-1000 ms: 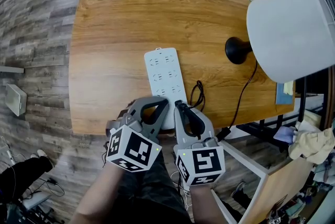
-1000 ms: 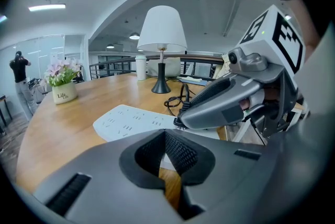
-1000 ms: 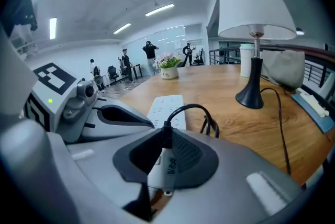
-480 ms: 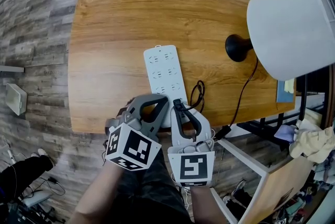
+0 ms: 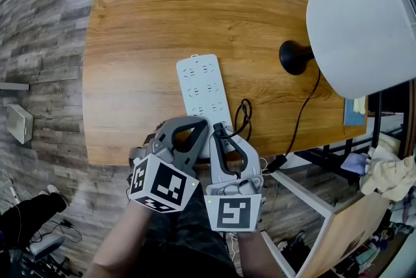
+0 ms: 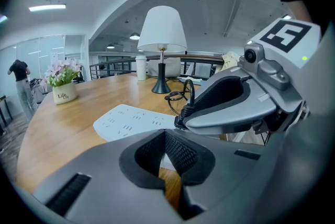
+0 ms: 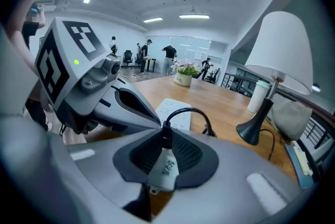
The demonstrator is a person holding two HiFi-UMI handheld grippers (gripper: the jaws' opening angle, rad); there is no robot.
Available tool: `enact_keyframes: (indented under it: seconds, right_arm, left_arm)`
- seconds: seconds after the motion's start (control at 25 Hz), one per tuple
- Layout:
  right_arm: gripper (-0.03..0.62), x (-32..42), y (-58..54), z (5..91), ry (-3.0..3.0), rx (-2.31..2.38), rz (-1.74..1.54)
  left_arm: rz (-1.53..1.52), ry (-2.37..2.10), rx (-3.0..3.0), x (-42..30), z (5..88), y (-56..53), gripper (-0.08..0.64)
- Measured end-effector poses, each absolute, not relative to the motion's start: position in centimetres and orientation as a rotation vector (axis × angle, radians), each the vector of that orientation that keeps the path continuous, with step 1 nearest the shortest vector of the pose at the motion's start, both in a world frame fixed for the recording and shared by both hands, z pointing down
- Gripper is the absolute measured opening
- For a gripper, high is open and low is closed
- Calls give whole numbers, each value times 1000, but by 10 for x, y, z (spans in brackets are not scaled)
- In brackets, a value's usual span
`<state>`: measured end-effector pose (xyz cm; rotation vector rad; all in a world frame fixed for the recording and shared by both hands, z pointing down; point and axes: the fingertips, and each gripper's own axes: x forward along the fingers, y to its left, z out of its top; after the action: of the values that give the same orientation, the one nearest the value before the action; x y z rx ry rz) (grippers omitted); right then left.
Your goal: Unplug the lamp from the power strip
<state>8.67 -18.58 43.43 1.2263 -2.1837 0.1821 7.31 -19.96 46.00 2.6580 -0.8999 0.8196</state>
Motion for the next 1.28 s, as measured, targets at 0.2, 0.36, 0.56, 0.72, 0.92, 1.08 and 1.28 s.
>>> enact_keyframes:
  seconds: [0.2, 0.36, 0.56, 0.72, 0.92, 1.08, 1.28]
  right_arm:
    - [66, 79, -183, 426, -2214, 1202, 89]
    - [66, 69, -187, 421, -2254, 1221, 110]
    - [66, 84, -187, 427, -2238, 1259, 262]
    - [66, 94, -190, 425, -2222, 1299, 284]
    - [66, 108, -195, 422, -2205, 1350, 284]
    - [67, 121, -198, 425, -2180, 1381, 291]
    - [67, 136, -203, 429, -2149, 1415, 320]
  left_arm:
    - [819, -901, 2658, 74, 460, -200, -5]
    - [820, -900, 2652, 74, 461, -200, -5]
    - [817, -921, 2668, 73, 457, -203, -5]
    - [732, -947, 2660, 71, 447, -209, -5]
    - [541, -949, 2586, 67, 434, -218, -5]
    - [513, -962, 2566, 63, 432, -221, -5]
    - [468, -963, 2556, 61, 428, -226, -5]
